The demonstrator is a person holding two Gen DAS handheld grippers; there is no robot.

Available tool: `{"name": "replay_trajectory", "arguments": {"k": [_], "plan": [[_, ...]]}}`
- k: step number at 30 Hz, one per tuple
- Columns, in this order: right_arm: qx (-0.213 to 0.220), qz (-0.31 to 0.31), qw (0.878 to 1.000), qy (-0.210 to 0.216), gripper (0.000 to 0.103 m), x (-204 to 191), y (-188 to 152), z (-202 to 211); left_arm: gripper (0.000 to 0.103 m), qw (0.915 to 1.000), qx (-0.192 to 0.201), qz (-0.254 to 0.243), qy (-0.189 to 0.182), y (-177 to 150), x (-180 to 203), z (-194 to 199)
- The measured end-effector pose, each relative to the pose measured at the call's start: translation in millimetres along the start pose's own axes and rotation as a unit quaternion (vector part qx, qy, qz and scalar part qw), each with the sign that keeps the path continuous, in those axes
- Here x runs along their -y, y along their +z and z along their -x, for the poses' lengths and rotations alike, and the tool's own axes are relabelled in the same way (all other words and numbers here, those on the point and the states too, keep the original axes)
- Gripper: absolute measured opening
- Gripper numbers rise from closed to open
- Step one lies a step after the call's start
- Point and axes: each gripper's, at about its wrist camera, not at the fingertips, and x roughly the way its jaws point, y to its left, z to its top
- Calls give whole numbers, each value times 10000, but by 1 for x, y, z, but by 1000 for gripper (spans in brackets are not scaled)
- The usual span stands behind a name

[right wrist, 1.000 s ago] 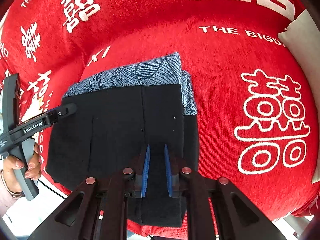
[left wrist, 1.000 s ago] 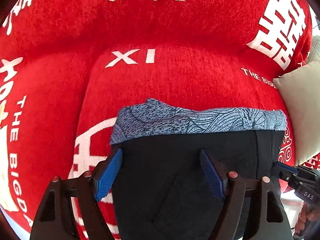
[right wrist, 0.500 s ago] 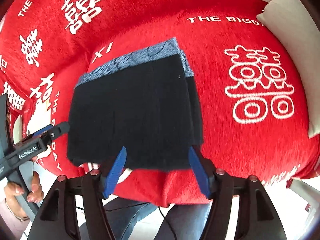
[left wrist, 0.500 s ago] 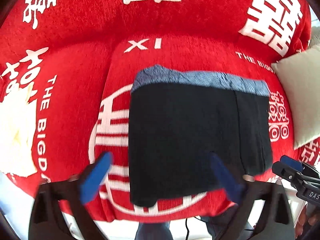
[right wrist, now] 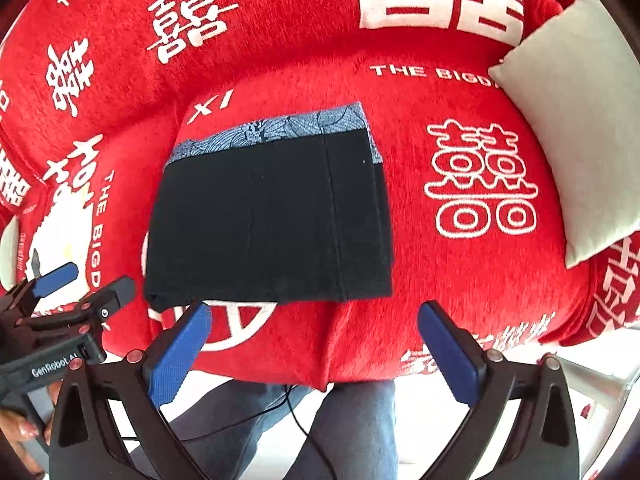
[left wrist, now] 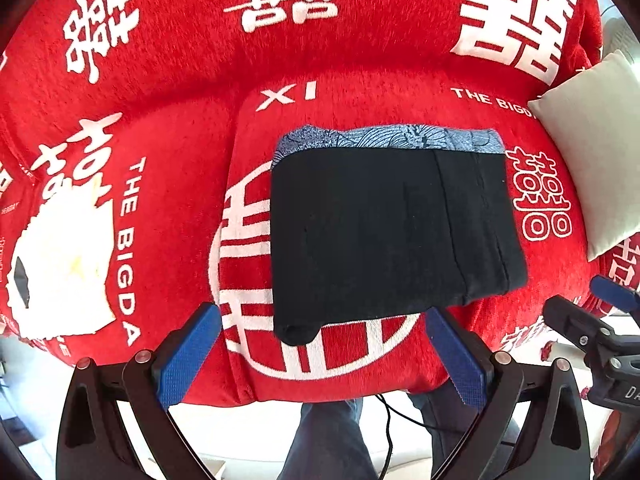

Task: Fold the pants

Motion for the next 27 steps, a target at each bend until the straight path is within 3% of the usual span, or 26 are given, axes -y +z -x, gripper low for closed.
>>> {"name": "replay_trajectory", "arguments": {"k": [16, 27], "plan": [[26, 54, 9986, -517, 103, -11, -9, 24, 103, 9999, -27, 11, 170, -14, 0, 30], [71, 244, 9981, -553, 103, -25, -11, 31, 103, 9998, -88, -21, 188, -20, 4, 33]]}}
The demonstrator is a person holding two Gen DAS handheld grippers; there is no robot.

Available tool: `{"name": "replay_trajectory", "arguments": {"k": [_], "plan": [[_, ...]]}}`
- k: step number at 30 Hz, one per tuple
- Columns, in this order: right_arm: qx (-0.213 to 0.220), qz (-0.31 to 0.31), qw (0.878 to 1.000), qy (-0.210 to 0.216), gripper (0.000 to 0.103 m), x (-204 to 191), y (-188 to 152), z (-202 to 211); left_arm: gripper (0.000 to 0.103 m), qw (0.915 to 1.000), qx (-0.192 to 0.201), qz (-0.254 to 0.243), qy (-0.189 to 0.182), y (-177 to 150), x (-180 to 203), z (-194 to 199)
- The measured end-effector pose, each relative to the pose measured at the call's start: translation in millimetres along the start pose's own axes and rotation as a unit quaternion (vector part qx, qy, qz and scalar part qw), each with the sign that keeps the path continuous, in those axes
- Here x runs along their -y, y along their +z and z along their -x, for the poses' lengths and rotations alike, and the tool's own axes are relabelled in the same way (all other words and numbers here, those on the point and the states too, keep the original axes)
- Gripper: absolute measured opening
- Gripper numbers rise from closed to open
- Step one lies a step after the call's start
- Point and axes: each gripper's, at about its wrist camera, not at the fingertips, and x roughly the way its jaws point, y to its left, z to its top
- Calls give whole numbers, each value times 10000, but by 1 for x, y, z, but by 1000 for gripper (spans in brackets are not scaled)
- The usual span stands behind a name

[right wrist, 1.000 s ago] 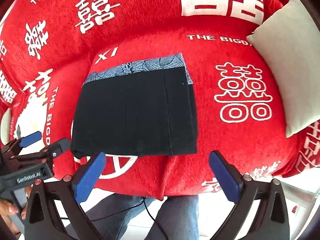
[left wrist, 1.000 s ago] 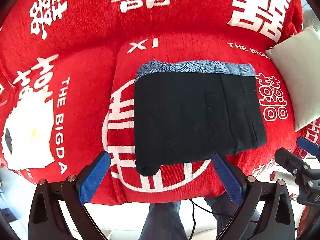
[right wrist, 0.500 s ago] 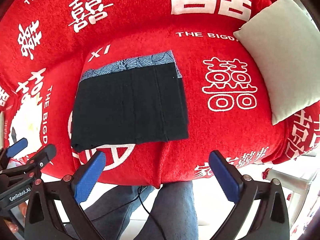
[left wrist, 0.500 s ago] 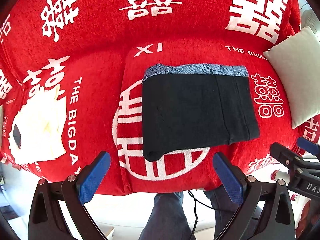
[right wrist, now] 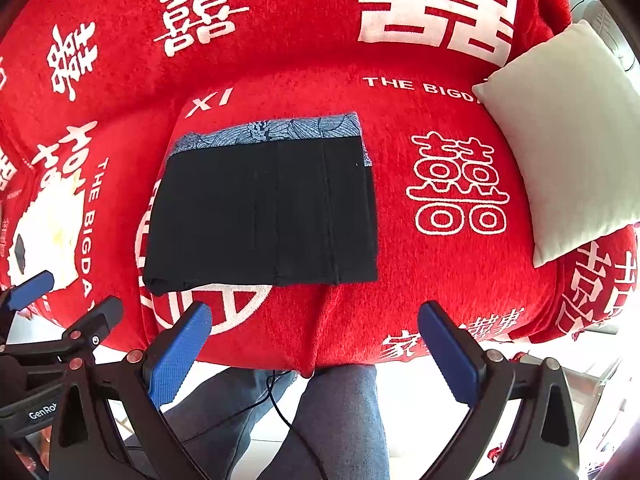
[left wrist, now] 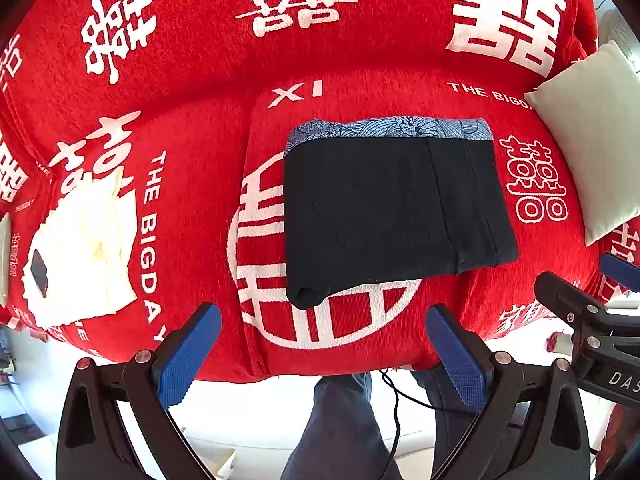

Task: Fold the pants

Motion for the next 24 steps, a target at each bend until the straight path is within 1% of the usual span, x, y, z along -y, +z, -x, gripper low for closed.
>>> {"name": "replay_trajectory", "arguments": {"k": [16, 24], "plan": [[9, 0, 10000, -25, 103, -2, 0, 4, 103, 10000, -4, 40, 29, -2, 0, 2], [10, -8, 10000, -31, 103, 0, 1, 5, 103, 9999, -23, -63, 99, -1, 2, 1]]}}
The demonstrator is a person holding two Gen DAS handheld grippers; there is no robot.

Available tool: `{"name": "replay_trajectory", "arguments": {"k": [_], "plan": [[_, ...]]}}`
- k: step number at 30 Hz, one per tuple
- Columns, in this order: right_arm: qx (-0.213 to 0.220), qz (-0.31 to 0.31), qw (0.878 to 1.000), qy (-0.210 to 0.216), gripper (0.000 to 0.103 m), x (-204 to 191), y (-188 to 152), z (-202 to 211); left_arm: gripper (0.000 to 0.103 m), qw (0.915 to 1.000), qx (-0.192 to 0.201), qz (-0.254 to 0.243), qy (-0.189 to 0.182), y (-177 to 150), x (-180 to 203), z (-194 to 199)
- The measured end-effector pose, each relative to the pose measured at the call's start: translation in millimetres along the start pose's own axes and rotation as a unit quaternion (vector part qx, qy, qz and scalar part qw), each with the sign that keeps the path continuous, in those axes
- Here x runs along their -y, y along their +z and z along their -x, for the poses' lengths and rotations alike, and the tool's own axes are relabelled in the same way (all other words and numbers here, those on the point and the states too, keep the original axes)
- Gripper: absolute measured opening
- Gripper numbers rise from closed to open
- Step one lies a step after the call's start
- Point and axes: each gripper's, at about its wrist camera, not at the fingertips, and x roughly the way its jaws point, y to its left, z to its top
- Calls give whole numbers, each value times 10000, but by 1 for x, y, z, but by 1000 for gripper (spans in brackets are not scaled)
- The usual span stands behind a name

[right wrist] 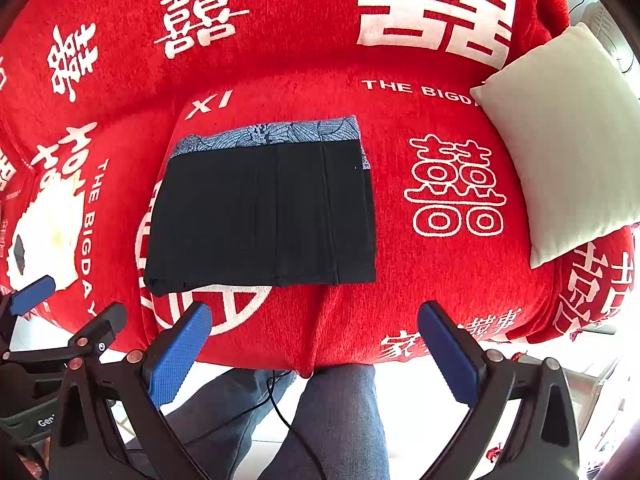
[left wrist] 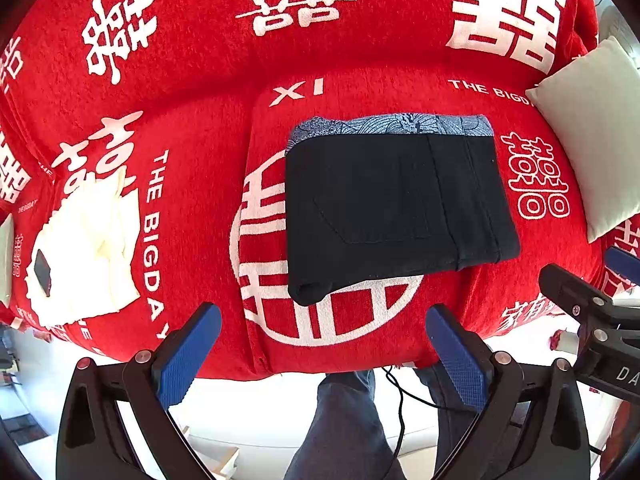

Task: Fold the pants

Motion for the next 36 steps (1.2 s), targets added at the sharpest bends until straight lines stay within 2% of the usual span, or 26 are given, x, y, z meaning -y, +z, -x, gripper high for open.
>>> {"name": "replay_trajectory", "arguments": {"k": [36], "plan": [[-94, 144, 9998, 45, 103, -4, 10, -7, 103, 10000, -59, 11, 26, 2, -1, -9]]}}
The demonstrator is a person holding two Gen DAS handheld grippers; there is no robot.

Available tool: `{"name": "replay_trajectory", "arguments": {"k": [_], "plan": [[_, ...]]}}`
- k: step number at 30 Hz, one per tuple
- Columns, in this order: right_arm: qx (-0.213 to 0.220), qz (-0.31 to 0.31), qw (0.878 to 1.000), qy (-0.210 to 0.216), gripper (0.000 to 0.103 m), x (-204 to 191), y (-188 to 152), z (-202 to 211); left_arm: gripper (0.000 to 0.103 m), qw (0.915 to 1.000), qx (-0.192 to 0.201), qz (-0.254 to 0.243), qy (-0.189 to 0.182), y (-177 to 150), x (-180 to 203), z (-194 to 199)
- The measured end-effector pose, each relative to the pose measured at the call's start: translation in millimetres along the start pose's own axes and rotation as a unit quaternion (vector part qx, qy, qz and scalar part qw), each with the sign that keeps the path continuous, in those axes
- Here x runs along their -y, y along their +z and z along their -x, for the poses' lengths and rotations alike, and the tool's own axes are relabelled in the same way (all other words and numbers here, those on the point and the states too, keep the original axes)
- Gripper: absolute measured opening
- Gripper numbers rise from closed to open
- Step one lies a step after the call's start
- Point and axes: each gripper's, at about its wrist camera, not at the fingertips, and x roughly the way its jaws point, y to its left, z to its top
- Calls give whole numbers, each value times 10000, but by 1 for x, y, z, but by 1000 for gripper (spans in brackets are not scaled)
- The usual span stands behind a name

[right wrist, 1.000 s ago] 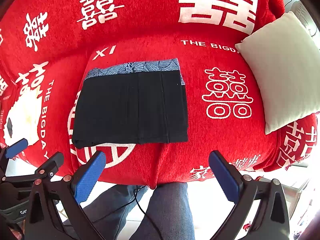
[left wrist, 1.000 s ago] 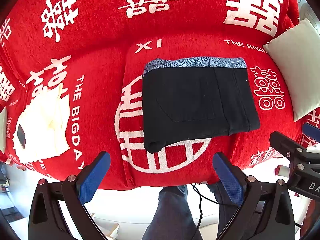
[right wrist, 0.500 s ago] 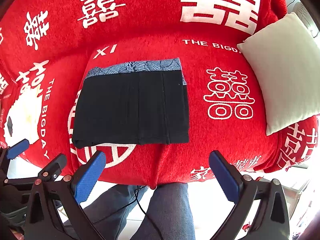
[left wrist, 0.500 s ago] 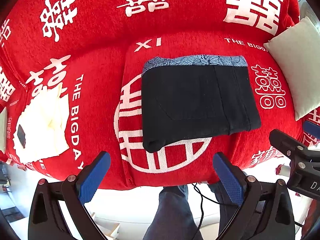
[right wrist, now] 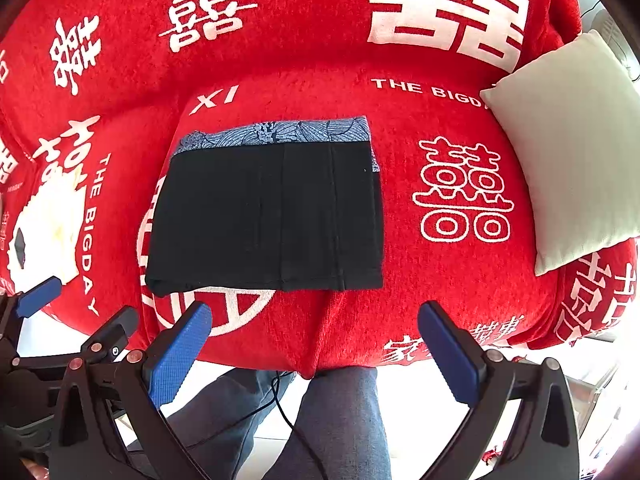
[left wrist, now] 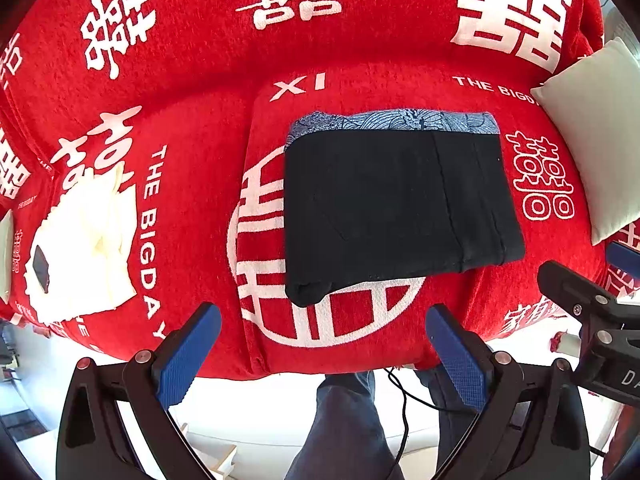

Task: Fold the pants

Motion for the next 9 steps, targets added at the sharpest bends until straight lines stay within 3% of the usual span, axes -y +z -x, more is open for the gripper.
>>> {"name": "replay_trajectory", "arguments": {"k": [9], "plan": [[-34, 2, 10000, 6, 103, 3, 3, -1, 103, 10000, 83, 0, -19, 2, 0, 0]]}}
